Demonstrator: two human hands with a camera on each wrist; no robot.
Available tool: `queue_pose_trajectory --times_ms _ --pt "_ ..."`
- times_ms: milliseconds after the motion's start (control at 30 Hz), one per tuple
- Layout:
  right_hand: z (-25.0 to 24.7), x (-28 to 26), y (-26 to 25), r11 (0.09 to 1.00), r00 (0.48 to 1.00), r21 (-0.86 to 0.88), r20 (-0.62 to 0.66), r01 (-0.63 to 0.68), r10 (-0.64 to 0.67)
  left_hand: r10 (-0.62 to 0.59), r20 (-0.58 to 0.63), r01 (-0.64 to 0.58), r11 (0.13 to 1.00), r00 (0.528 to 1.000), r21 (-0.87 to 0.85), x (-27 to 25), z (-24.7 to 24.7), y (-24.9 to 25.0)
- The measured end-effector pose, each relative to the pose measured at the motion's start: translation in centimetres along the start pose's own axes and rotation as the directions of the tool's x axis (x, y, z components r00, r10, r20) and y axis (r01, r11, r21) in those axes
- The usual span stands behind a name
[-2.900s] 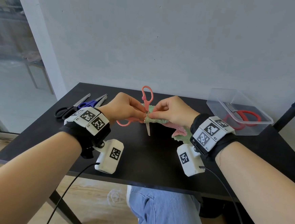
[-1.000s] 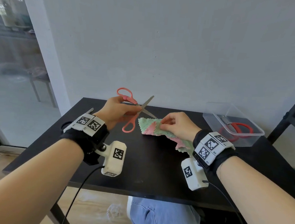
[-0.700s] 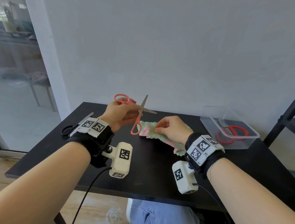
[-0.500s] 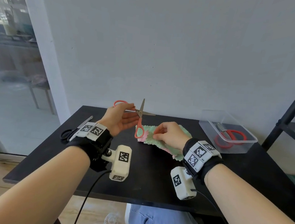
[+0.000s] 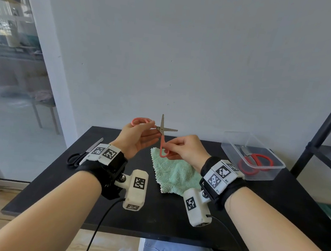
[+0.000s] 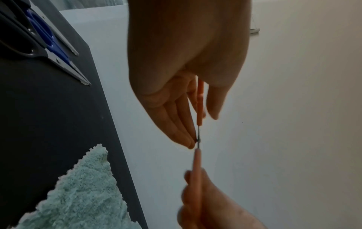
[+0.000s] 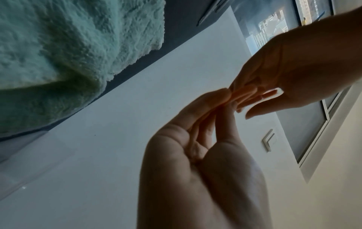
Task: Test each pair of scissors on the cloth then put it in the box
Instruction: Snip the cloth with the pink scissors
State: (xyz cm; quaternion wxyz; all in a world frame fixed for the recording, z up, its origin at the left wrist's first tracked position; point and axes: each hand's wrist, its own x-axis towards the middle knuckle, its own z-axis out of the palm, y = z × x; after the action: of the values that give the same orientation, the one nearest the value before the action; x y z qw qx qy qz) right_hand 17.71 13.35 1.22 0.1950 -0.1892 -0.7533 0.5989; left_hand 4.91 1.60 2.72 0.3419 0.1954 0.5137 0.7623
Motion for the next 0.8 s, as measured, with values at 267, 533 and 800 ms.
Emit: queue_pose_trajectory --times_ms 267,533,800 --pt "-1.7 -0.9 -0.7 0.997 0.999 -0.08 -0.021 0.022 -0.024 -0.078 -0.008 0.078 0.993 0.997 0.093 -0.3 -1.3 0.6" --pt "-1.6 -1.8 -0.6 0.992 0.999 -0.122 -0.043 -0.013 0.007 -0.155 0.009 0.15 0.965 0.988 0.214 -0.6 -1.5 0.9" --pt "-0.2 -1.1 -0.7 0.998 0.987 -0.061 -0.158 -0.024 0.014 -0.125 0.044 0.108 0.953 0.991 0.282 -1.1 0.3 0.4"
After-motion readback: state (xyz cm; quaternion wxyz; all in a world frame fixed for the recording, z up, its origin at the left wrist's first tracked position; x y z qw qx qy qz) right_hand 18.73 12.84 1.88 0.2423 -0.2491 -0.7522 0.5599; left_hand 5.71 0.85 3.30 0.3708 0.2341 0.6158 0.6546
